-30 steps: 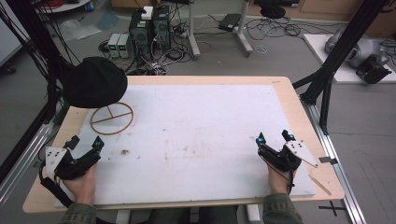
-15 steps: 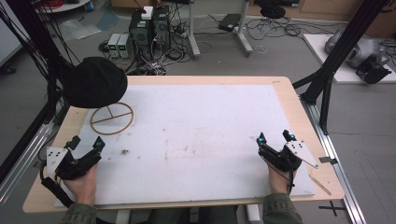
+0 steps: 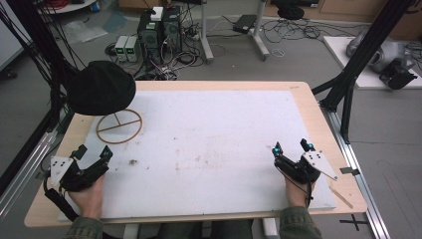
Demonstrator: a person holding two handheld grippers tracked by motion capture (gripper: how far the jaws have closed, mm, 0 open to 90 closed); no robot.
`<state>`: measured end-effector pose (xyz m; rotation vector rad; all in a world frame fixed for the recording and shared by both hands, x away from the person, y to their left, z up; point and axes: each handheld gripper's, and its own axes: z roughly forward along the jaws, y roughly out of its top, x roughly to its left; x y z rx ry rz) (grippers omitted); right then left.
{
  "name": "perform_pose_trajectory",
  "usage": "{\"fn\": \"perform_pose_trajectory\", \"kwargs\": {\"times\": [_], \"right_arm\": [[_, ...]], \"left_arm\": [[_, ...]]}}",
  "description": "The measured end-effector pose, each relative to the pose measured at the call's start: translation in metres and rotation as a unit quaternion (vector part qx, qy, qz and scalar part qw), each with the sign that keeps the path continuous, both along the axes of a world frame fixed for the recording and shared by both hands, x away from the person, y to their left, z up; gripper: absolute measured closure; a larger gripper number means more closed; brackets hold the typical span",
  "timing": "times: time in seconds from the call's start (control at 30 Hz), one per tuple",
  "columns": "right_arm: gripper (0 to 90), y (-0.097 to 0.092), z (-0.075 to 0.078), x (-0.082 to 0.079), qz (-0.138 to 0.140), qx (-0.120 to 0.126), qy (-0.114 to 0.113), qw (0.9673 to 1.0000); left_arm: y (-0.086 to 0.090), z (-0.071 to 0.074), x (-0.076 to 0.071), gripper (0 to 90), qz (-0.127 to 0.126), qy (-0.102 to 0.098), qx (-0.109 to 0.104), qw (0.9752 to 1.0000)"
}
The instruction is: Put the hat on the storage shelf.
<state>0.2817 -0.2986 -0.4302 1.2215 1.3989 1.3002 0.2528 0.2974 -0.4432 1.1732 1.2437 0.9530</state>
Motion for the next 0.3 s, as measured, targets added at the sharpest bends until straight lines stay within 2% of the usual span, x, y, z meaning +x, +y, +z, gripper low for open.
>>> {"fn": "perform_pose_trajectory", "kwargs": {"times": [0.2,0.3], "right_arm": [[11.3,0.0022,-0.0007,-0.0002,0.009,-0.011,-0.003,0.9999],[11.3,0.0022,-0.0008,-0.0006,0.008,-0.006,-0.003,0.9999]], "left_arm": [[-0.0008,-0.0001,0.0004,16.1,-0.007,-0.001,0.005,1.0],[-0.0007,-0.0003,0.0008,16.1,-0.008,0.001,0.007,0.9999]]}}
